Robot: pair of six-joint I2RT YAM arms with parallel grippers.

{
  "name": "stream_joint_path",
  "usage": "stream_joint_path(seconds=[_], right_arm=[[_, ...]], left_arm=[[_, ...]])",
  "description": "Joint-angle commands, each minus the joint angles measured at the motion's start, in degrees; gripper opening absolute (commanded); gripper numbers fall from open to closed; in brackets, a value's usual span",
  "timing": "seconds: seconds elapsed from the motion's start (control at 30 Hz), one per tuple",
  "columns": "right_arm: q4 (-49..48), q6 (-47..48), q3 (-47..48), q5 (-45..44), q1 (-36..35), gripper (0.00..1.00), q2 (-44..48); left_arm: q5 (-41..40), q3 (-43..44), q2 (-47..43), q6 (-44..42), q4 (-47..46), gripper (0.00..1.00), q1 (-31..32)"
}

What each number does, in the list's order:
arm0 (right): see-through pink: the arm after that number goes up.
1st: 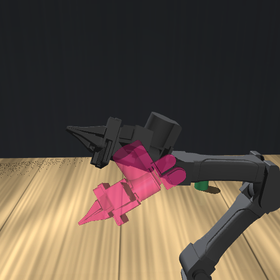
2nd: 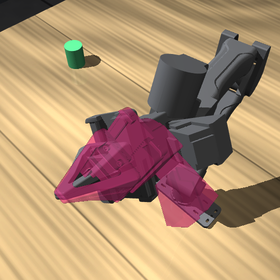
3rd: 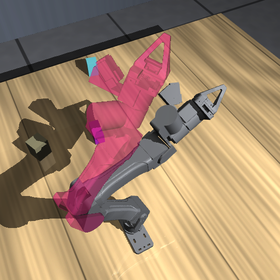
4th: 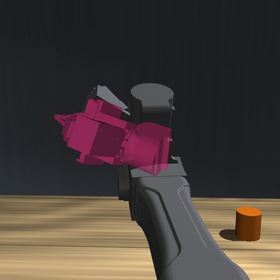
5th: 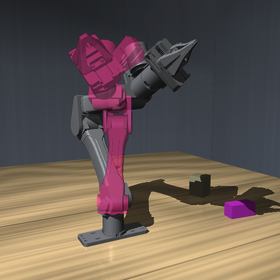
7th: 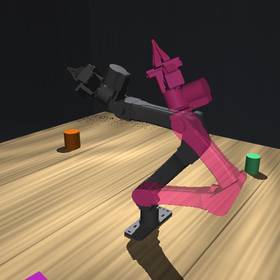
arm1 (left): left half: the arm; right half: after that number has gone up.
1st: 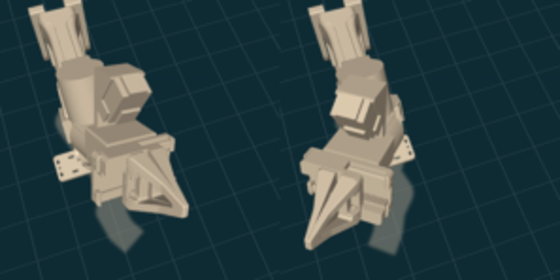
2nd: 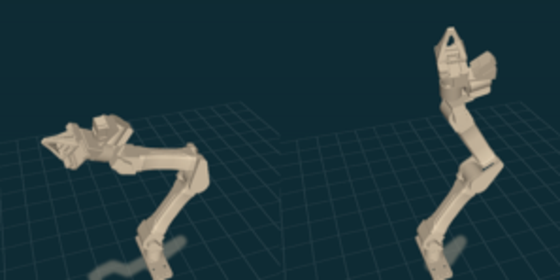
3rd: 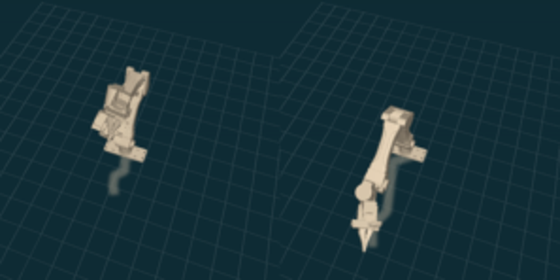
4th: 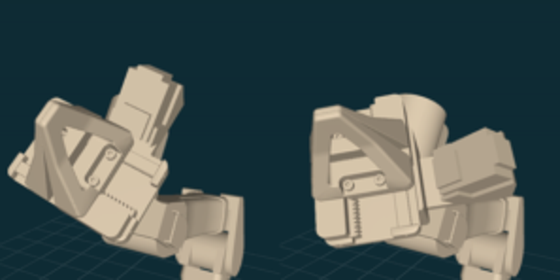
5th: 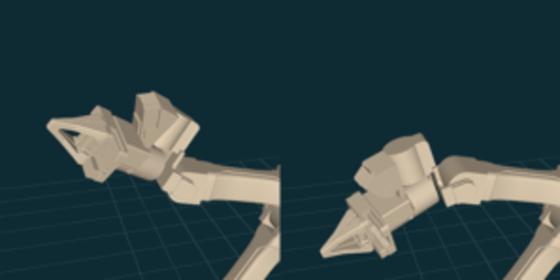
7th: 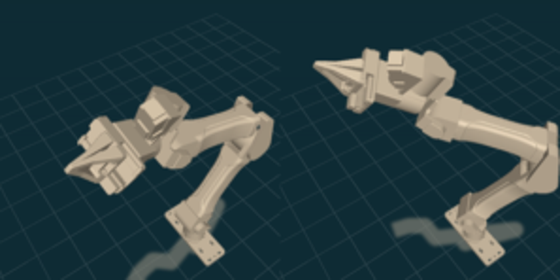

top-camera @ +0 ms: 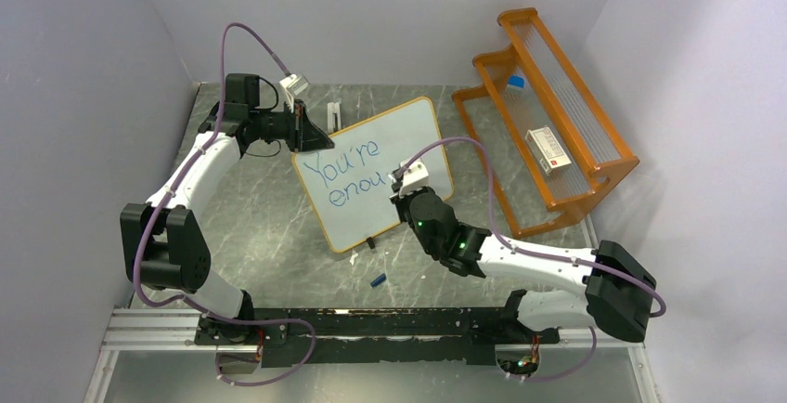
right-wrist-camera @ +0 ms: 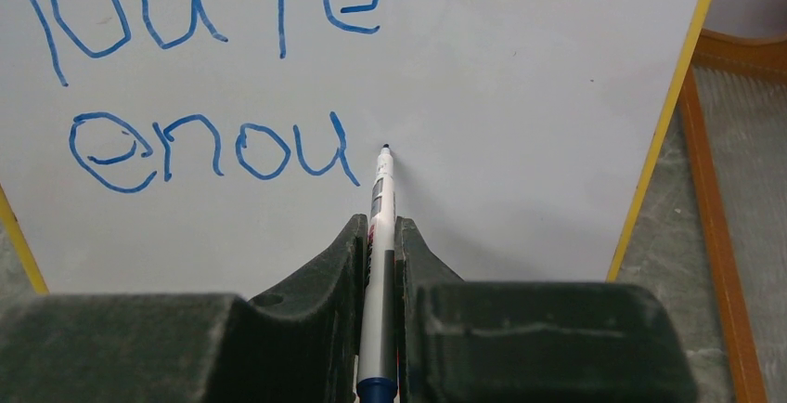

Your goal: Write a sentence on the whiteboard

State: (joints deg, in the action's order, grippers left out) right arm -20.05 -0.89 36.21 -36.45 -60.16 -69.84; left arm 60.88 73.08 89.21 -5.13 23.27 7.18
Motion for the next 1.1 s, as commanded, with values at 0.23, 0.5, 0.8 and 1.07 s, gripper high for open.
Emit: stream_joint_path(seconds=[0.23,0.5,0.8,1.07], right_arm=[[-4.8,0.4,2.0,-0.9,0.8,0.0,-1.6],[-4.2,2.1,2.8,2.4,0.7,0.0,-1.6],[-0.8,1.0,2.3,4.0,0.7,0.0,-0.9],[2.3,-1.2,0.8,4.2,0.7,0.0,0.7]], left_arm=[[-3.4,-0.1,1.8,-3.4,1.4,0.05,0.2],[-3.5,-0.1,1.8,-3.4,1.4,0.05,0.2],[-3.6,-0.1,1.8,-3.4,1.4,0.05,0.2],[-3.8,-0.1,1.9,-3.4,1.4,0.05,0.2]])
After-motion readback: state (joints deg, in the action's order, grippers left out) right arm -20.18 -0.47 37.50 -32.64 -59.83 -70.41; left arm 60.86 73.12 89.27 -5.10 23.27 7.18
